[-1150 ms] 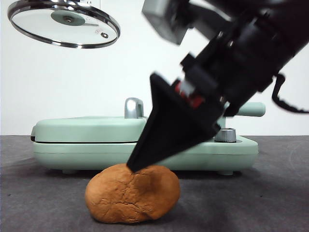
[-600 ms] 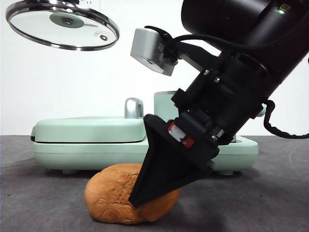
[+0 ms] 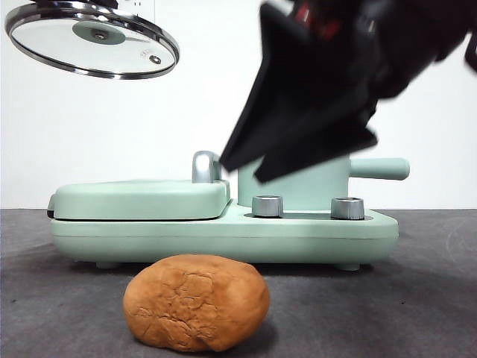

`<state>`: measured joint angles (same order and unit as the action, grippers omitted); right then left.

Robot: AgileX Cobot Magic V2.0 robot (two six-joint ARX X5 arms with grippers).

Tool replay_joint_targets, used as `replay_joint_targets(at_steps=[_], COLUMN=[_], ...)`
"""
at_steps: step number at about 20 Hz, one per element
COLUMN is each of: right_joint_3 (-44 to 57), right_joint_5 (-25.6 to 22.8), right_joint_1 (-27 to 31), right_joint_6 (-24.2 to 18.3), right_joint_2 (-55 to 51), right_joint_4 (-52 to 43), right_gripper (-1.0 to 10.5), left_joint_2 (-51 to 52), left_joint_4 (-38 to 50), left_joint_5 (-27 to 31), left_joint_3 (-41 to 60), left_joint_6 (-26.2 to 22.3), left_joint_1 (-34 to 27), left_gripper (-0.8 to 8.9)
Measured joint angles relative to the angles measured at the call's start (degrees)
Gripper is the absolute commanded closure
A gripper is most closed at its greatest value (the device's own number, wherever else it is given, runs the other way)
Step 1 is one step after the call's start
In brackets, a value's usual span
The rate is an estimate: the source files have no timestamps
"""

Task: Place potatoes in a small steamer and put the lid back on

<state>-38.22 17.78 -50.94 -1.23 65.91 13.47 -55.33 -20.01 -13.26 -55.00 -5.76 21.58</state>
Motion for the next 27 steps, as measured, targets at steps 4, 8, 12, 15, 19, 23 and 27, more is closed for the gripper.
replay_joint_targets(at_steps=[4,8,12,15,19,23,27], right_joint_3=[-0.4,-0.4,-0.4,-0.4,-0.4,-0.4,-0.4], right_joint_5=[-0.3,-1.3,-1.3,-1.4,-1.3,-1.3,-1.3], right_joint_1=[0.0,-0.1,-0.5,-0.5,-0.8,-0.8,-1.2], right_joint_6=[-0.5,-1.5,-2.0,-2.0,-2.0,-2.0,-2.0], right_joint_2=[-0.2,3.7,7.7,10.3,13.5,16.0,17.9], right_joint_4=[-0.1,-0.6,-4.2,-6.8,-8.0,-8.0,-8.1], right_gripper=[5.3,5.3,5.3,5.3,5.3,5.3,6.5], left_joint_2=[0.0,0.0,0.0,0.0,0.0,0.0,0.0], left_joint_4=[0.0,0.0,0.0,0.0,0.0,0.0,0.0], left_joint_5=[0.0,0.0,0.0,0.0,0.0,0.0,0.0], left_joint_3=[0.0,0.0,0.0,0.0,0.0,0.0,0.0], left_joint_6=[0.0,0.0,0.0,0.0,0.0,-0.2,-0.6], left_joint_1=[0.0,-0.1,-0.1,-0.1,-0.1,-0.1,-0.1], left_gripper=[7.99,7.99,7.99,7.99,7.99,7.99,7.99])
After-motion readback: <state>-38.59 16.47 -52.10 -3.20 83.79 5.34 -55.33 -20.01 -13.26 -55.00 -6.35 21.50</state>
